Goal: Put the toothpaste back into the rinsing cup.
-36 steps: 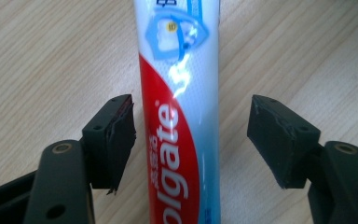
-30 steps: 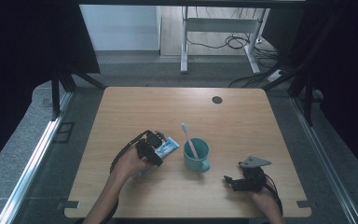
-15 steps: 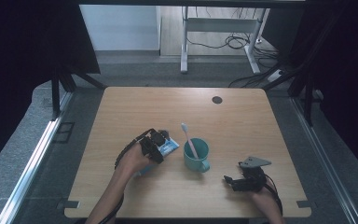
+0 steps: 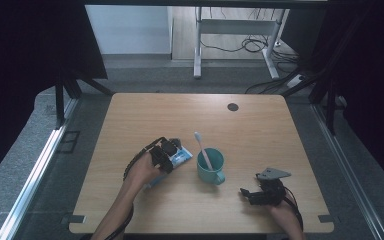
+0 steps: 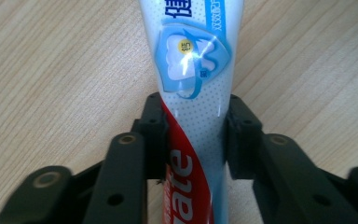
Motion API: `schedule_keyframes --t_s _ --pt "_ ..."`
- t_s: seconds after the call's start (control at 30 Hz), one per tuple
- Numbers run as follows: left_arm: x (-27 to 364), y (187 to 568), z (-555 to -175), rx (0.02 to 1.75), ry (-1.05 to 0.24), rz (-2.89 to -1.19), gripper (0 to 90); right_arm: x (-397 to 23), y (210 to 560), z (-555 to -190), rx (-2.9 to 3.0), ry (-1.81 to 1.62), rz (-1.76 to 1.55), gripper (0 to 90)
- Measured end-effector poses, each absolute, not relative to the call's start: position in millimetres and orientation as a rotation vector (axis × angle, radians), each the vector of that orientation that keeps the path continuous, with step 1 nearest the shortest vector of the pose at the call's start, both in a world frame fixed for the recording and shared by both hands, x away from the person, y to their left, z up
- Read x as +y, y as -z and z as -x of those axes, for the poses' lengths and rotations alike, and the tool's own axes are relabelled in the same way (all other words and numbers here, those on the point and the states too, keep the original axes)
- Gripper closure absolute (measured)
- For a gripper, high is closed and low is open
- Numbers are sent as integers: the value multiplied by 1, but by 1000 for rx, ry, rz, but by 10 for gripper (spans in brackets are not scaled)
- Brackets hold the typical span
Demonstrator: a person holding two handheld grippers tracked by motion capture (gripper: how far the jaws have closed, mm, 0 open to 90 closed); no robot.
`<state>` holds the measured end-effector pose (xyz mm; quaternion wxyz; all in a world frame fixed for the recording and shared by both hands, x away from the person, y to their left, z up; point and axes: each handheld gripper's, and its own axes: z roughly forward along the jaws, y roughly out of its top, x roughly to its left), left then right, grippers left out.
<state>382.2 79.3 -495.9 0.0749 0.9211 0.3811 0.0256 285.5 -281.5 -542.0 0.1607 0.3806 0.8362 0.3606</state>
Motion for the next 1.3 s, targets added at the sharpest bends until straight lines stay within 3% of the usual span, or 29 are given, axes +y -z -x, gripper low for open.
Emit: schedule_keyframes --t_s 0.3,1.3 --pt "90 493 -386 1111 -7 -2716 716 -282 542 -286 2388 -1031 -1087 135" --pt "115 476 -374 1040 -67 -2523 726 -282 542 -286 2389 -1029 -1087 135"
